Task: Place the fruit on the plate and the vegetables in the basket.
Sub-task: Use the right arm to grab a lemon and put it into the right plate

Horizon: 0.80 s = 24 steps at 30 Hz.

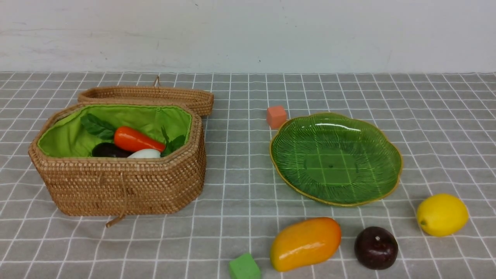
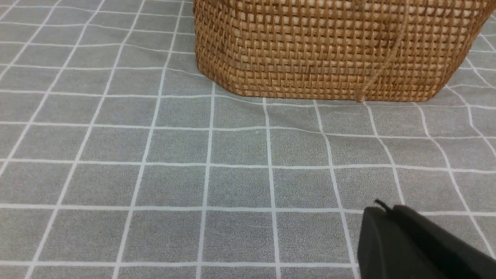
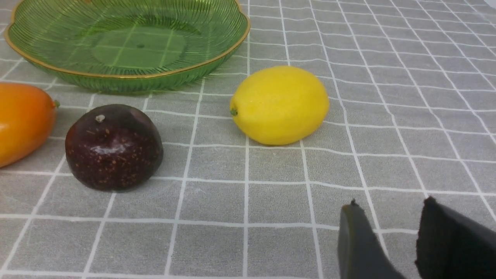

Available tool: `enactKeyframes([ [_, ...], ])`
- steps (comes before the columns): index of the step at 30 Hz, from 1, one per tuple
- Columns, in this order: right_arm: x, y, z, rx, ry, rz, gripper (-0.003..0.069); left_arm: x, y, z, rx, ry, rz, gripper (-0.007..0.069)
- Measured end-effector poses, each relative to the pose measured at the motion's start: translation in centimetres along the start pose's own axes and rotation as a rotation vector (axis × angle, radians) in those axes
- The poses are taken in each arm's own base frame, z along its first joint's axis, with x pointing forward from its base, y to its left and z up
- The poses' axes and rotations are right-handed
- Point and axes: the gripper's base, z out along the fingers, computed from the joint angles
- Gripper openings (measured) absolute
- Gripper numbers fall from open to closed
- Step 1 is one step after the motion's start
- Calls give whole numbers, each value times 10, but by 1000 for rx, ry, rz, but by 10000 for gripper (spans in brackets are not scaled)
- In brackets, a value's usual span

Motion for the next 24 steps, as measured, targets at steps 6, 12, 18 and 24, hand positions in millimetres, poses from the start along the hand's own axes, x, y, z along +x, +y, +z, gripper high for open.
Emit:
enactKeyframes([
  [6, 0, 0, 0, 0, 0, -1, 244, 0, 0, 0, 0, 0, 0, 5],
  [12, 0, 0, 0, 1, 0, -2, 244, 0, 0, 0, 0, 0, 0, 5],
  [18, -12, -1, 0, 10, -157, 46, 244, 0, 0, 0, 0, 0, 0, 7],
  [24, -38, -6, -8, 0, -459, 308, 244, 0, 0, 0, 0, 0, 0, 9],
])
